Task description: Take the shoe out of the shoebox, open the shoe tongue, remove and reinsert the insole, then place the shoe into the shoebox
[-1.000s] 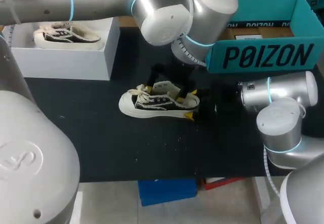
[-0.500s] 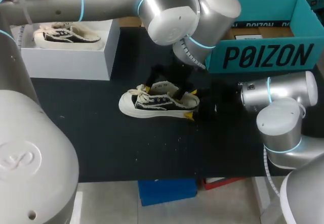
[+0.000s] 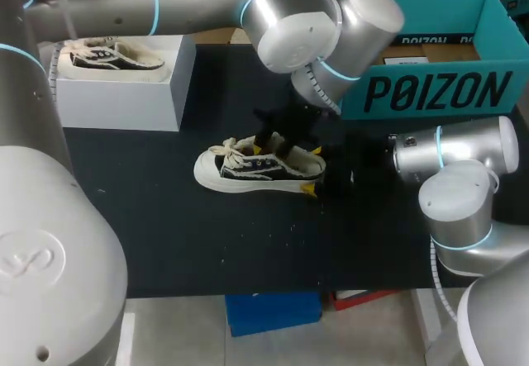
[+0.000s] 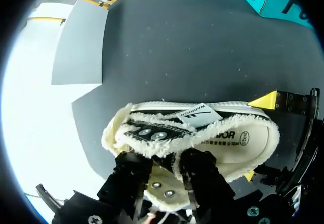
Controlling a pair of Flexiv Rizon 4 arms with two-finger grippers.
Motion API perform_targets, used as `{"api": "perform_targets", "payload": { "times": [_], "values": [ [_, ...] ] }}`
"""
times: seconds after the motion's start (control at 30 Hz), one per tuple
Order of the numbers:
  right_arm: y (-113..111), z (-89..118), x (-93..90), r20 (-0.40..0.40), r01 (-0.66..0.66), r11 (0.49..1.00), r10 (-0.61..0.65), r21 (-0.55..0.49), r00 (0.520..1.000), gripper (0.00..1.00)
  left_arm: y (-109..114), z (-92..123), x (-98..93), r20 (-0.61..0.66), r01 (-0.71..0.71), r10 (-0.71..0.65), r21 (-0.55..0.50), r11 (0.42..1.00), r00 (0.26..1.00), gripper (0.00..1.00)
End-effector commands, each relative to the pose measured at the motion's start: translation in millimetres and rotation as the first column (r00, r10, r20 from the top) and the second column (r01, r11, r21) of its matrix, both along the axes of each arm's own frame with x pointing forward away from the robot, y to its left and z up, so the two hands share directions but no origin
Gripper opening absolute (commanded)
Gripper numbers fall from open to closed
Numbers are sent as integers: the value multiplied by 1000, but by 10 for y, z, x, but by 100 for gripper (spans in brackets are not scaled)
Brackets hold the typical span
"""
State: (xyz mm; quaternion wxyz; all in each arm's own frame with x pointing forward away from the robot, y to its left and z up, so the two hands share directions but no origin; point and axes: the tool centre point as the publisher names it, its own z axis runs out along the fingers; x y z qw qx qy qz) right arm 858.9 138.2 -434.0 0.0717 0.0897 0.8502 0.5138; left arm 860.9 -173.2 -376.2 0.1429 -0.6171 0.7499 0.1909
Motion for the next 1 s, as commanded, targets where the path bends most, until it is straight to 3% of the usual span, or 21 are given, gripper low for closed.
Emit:
{"api": "perform_targets", "payload": {
  "times": [0.03,0.13,0.4,0.77,1.0],
  "values": [
    [5,-12,-4,-1,2,1000,-2,-1,1000,0,-7,32,-15,6,2,-2,2,1000,1000,0],
    [5,-12,-4,-1,2,1000,-2,-1,1000,0,1,107,-29,7,8,-7,-53,999,1000,0],
    [5,-12,-4,-1,2,1000,-2,-1,1000,0,-3,377,-54,78,15,-12,-44,999,997,0],
    [5,-12,-4,-1,2,1000,-2,-1,1000,0,53,508,-41,132,0,6,-43,999,991,0],
    [5,-12,-4,-1,2,1000,-2,-1,1000,0,204,531,-73,151,-32,38,-43,999,988,0]
  ]
}}
